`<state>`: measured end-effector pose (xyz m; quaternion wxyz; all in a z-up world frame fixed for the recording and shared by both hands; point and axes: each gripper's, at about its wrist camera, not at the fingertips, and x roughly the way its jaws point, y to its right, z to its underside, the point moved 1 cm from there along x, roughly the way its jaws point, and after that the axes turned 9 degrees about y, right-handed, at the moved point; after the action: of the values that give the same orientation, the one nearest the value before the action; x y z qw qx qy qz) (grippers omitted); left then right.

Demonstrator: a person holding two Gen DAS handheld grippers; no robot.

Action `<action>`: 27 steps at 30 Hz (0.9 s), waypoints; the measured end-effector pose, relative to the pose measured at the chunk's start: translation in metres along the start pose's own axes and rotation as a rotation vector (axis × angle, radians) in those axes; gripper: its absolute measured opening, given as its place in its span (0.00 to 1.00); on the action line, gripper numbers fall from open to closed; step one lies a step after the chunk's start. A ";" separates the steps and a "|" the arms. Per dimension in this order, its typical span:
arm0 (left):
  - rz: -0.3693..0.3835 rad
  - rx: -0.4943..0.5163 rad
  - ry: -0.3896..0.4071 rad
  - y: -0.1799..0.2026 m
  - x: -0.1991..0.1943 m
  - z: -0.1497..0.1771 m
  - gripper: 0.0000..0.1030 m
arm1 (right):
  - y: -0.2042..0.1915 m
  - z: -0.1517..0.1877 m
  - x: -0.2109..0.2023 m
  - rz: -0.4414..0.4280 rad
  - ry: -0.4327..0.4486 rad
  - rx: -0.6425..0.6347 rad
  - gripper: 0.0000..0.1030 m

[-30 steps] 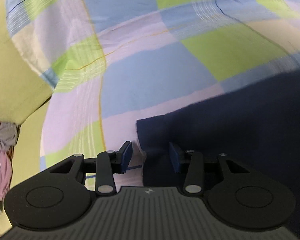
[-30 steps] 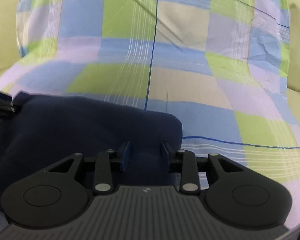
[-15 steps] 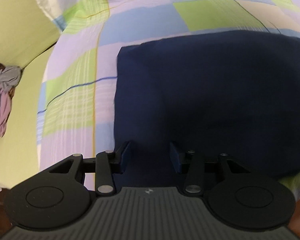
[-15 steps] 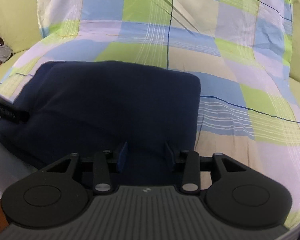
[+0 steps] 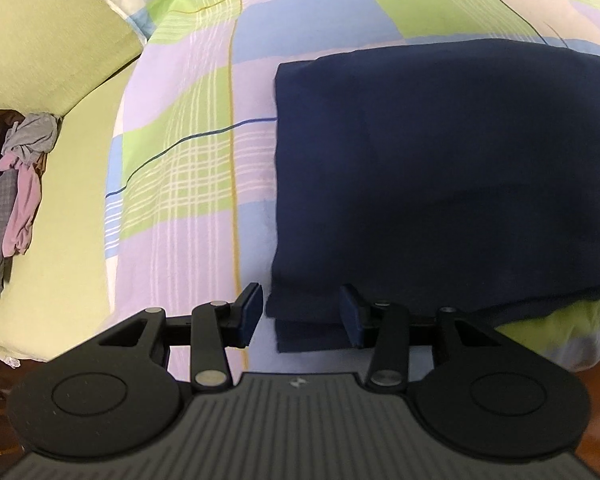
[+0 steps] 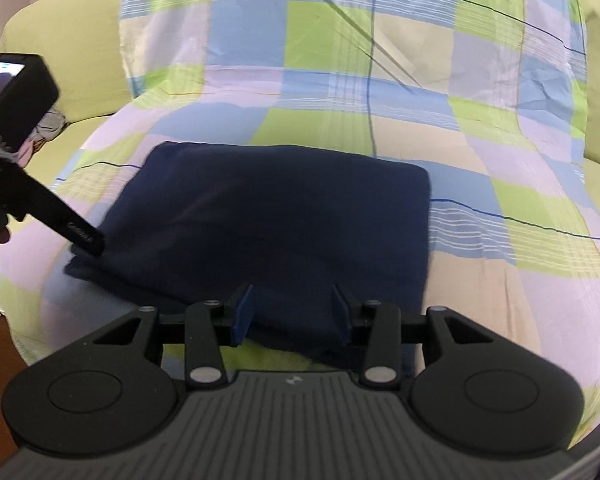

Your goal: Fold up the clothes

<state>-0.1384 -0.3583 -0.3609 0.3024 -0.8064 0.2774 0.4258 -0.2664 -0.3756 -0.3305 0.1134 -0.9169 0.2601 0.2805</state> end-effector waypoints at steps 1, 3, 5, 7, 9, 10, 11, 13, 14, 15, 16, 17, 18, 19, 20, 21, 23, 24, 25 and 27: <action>0.007 -0.002 -0.001 -0.003 -0.002 0.002 0.49 | -0.006 -0.001 -0.003 -0.002 0.002 0.005 0.37; 0.021 0.000 -0.003 -0.009 -0.005 0.008 0.49 | -0.013 -0.003 -0.006 0.001 0.004 0.007 0.37; 0.075 0.016 0.014 -0.018 -0.012 0.020 0.49 | -0.018 -0.004 -0.007 -0.005 0.007 0.002 0.37; 0.135 0.075 0.075 -0.025 -0.020 0.032 0.49 | -0.026 -0.006 -0.009 -0.025 0.011 -0.015 0.37; 0.162 0.172 0.124 -0.024 -0.023 0.038 0.49 | -0.031 -0.006 -0.012 -0.046 0.011 -0.049 0.37; 0.165 0.267 0.173 -0.021 -0.025 0.041 0.49 | -0.032 -0.005 -0.013 -0.045 0.011 -0.072 0.37; 0.163 0.354 0.224 -0.017 -0.027 0.042 0.49 | -0.030 -0.004 -0.012 -0.037 0.007 -0.090 0.37; 0.161 0.523 0.312 -0.008 -0.028 0.045 0.49 | -0.025 0.000 -0.011 -0.019 -0.003 -0.116 0.37; 0.153 0.602 0.346 -0.004 -0.027 0.047 0.49 | -0.020 0.002 -0.011 -0.008 -0.009 -0.128 0.37; 0.150 0.651 0.361 -0.001 -0.026 0.049 0.49 | -0.014 0.005 -0.010 0.006 -0.017 -0.148 0.37; 0.148 0.753 0.381 0.005 -0.022 0.054 0.49 | -0.009 0.007 -0.009 0.017 -0.021 -0.171 0.37; 0.141 0.834 0.392 0.010 -0.019 0.060 0.48 | -0.006 0.009 -0.009 0.020 -0.024 -0.189 0.38; 0.135 0.881 0.398 0.012 -0.017 0.064 0.48 | -0.002 0.011 -0.009 0.024 -0.029 -0.221 0.39; 0.125 0.953 0.409 0.016 -0.015 0.072 0.48 | 0.001 0.013 -0.009 0.028 -0.032 -0.247 0.40; 0.113 1.031 0.420 0.019 -0.013 0.080 0.48 | 0.004 0.015 -0.009 0.031 -0.037 -0.276 0.41; 0.107 1.063 0.425 0.021 -0.012 0.084 0.48 | 0.007 0.017 -0.009 0.030 -0.042 -0.311 0.41; 0.094 1.153 0.431 0.024 -0.009 0.097 0.48 | 0.012 0.021 -0.009 0.026 -0.043 -0.363 0.42; 0.089 1.172 0.431 0.025 -0.008 0.099 0.48 | 0.015 0.023 -0.009 0.023 -0.044 -0.402 0.42; 0.078 1.207 0.433 0.027 -0.005 0.104 0.48 | 0.017 0.026 -0.009 0.021 -0.046 -0.441 0.42; 0.071 1.251 0.439 0.028 -0.003 0.109 0.47 | 0.019 0.031 -0.007 0.014 -0.053 -0.514 0.42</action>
<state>-0.2163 -0.2973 -0.4151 0.6360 -0.5371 0.5538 0.0200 -0.2962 -0.3777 -0.3532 -0.1188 -0.9062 0.1835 0.3621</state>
